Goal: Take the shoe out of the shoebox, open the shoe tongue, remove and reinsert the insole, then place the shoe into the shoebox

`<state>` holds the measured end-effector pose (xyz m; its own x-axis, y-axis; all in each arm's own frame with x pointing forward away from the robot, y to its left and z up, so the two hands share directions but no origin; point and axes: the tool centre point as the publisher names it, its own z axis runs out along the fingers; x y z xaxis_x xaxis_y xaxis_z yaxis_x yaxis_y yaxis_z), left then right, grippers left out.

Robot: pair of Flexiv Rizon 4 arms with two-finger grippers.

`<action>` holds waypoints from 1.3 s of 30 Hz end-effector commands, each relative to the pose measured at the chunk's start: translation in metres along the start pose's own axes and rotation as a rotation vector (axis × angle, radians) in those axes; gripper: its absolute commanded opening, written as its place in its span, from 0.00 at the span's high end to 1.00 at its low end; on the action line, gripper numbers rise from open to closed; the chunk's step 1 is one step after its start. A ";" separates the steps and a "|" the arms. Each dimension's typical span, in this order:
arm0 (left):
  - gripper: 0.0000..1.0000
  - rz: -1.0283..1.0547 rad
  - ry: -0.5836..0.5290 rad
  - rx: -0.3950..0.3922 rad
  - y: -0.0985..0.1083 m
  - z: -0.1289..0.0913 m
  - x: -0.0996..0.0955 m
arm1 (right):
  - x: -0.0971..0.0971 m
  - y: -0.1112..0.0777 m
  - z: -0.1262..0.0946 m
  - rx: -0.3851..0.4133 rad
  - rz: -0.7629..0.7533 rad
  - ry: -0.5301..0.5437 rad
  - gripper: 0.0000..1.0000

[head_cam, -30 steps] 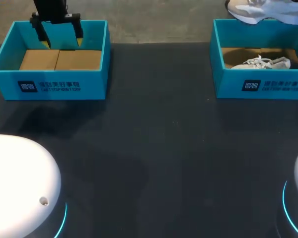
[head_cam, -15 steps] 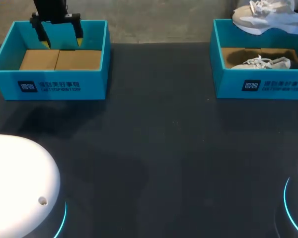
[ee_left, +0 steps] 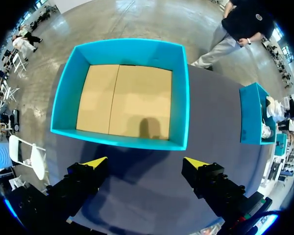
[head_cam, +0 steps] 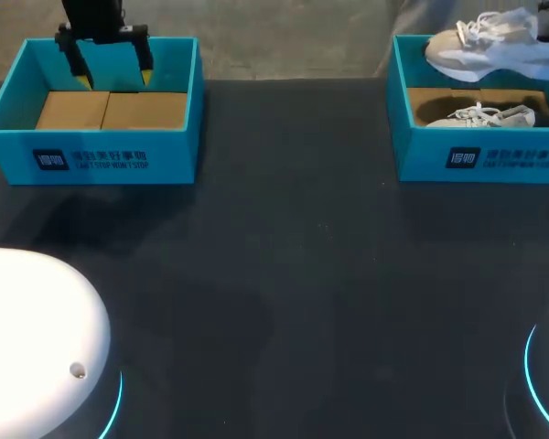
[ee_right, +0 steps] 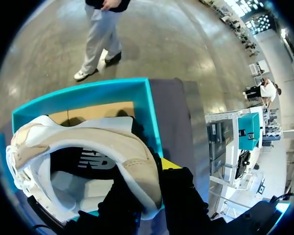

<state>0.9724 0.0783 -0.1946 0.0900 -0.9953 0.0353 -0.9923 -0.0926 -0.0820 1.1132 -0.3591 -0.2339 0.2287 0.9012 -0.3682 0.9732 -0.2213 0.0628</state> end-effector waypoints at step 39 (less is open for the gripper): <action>0.00 -0.001 -0.002 0.000 0.000 0.000 0.000 | 0.008 -0.041 0.028 0.035 0.023 -0.024 1.00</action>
<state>0.9724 0.0783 -0.1947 0.0899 -0.9953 0.0352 -0.9923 -0.0926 -0.0821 1.0765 -0.3537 -0.2667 0.2499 0.8852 -0.3924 0.9658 -0.2568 0.0359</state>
